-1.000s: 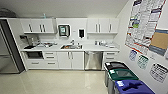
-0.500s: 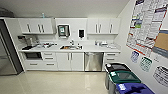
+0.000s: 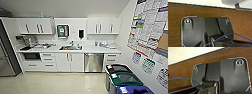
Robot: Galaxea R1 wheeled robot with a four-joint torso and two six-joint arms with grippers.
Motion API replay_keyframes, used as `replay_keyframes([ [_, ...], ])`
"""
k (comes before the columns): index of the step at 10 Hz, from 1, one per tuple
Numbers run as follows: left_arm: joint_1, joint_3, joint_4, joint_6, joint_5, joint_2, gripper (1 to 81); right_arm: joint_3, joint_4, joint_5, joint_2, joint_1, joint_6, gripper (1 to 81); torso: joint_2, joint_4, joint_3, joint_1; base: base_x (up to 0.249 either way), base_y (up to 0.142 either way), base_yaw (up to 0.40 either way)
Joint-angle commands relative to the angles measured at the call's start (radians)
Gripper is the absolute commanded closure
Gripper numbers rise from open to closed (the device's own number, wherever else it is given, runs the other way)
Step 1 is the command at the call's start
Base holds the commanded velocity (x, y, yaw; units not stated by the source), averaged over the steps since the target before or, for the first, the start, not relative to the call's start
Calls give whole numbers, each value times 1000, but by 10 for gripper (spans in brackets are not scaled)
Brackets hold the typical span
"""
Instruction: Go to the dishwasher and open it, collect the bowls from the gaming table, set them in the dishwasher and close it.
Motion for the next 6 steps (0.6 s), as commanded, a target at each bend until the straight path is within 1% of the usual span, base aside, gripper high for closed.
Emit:
replay_keyframes([
  [1,-60,16,8,2,54,-16,10,18,2,-48,-16,53,-4,10,0,0,0,0,105,0,0],
  [6,-62,16,8,2,54,-16,10,19,0,-48,-16,53,-4,10,0,0,0,0,105,0,0],
])
